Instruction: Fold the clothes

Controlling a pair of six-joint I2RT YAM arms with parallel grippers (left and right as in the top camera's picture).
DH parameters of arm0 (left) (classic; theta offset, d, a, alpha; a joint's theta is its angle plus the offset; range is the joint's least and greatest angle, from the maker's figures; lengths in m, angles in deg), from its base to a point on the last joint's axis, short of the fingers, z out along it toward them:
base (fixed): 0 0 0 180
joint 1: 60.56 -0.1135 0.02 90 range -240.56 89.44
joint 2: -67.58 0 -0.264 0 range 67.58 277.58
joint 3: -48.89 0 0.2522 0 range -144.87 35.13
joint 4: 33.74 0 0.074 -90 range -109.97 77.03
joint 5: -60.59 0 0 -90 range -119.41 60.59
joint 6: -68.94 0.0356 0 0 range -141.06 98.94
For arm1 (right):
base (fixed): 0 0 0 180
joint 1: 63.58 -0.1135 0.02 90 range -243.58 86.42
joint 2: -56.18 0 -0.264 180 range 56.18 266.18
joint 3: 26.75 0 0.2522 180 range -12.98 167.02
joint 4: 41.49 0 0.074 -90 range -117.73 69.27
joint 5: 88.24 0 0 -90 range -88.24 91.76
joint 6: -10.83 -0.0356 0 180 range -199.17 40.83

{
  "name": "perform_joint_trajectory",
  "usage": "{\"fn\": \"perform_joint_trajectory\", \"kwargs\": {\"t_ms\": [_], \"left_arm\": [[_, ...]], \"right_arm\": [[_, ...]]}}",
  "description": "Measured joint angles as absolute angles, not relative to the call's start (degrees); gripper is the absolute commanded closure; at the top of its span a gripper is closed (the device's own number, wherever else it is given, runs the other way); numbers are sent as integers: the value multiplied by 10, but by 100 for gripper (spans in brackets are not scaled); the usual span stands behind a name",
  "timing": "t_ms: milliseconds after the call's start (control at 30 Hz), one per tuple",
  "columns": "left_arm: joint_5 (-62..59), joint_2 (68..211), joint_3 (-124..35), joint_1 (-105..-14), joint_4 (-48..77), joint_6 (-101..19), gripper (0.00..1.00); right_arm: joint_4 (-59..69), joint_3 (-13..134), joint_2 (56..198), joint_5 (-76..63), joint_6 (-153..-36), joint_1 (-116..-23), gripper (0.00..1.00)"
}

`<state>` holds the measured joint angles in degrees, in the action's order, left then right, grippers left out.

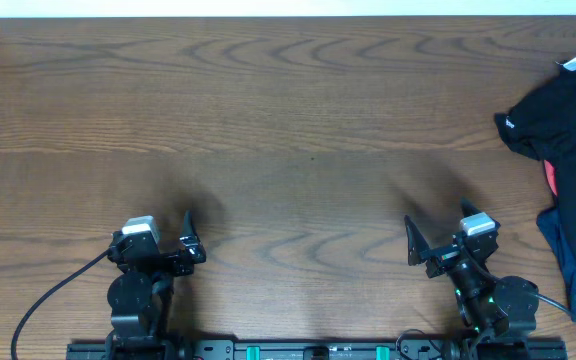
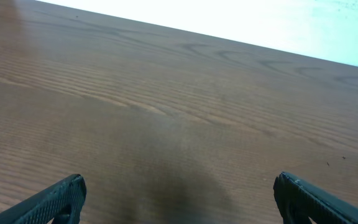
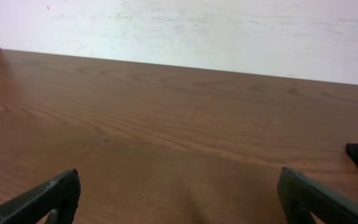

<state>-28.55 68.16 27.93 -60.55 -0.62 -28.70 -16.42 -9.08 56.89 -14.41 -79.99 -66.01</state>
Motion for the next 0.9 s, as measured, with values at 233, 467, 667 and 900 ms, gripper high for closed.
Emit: {"fn": "perform_joint_trajectory", "kwargs": {"t_ms": [233,467,667,900], "left_arm": [[-285,682,279,-605,-6,-287,2],[-285,682,279,-605,-6,-287,2],[-285,682,279,-605,-6,-287,2],[-285,682,279,-605,-6,-287,2]], "right_arm": [[-164,-91,569,-144,-800,-660,1],[-173,-91,569,-139,-798,-660,1],[-167,-91,569,-138,-812,-660,1],[-154,-89,578,-124,-858,-660,1]]}}
